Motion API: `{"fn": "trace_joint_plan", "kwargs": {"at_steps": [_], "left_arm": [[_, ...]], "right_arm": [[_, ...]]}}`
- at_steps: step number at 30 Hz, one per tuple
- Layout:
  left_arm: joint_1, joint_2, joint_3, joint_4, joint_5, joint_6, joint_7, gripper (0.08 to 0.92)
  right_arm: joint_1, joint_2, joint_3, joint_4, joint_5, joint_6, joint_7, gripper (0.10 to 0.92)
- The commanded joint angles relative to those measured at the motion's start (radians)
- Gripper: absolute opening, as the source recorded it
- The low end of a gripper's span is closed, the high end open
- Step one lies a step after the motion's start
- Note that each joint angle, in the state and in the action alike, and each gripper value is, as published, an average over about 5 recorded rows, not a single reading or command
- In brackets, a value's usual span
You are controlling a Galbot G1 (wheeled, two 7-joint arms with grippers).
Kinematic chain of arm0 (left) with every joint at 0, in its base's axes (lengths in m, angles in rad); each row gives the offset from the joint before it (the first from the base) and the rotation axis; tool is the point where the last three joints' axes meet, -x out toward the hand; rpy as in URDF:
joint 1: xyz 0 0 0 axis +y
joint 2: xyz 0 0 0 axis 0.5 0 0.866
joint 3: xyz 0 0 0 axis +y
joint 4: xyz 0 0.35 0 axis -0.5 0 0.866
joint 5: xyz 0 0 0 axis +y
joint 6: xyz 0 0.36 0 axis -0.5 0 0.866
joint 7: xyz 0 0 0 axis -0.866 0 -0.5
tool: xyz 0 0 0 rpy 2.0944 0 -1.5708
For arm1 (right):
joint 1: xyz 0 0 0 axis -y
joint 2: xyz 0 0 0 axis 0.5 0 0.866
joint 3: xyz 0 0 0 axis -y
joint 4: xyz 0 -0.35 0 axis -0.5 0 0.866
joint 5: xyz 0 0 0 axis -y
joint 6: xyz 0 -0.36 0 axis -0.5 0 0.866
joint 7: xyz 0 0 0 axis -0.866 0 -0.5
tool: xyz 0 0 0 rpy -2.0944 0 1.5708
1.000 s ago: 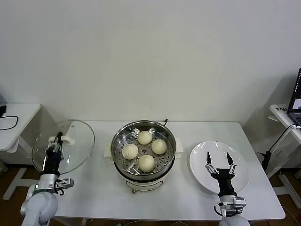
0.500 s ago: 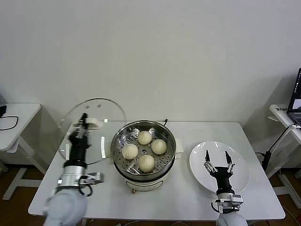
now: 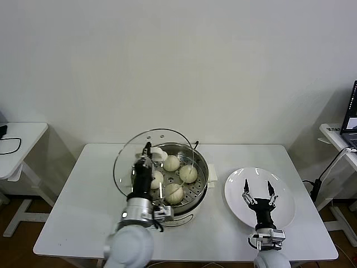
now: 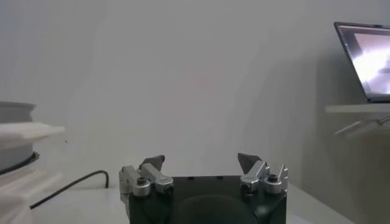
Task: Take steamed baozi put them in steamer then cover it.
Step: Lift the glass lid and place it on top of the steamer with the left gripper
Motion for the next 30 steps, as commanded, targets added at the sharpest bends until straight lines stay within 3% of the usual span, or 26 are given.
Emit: {"fn": "trace_joint_plan", "kwargs": {"at_steps": [1, 30], "left_arm": [[-0.049, -0.107, 0.126, 0.146, 0.176, 0.064, 0.066, 0.187], [-0.064, -0.128, 0.110, 0.269, 0.218, 0.031, 0.013, 0.187]], "right_arm": [[0.005, 0.010, 0.002, -0.015, -0.006, -0.003, 0.003, 0.823], [0.008, 0.008, 0.005, -0.025, -0.012, -0.002, 0.002, 0.823]]}}
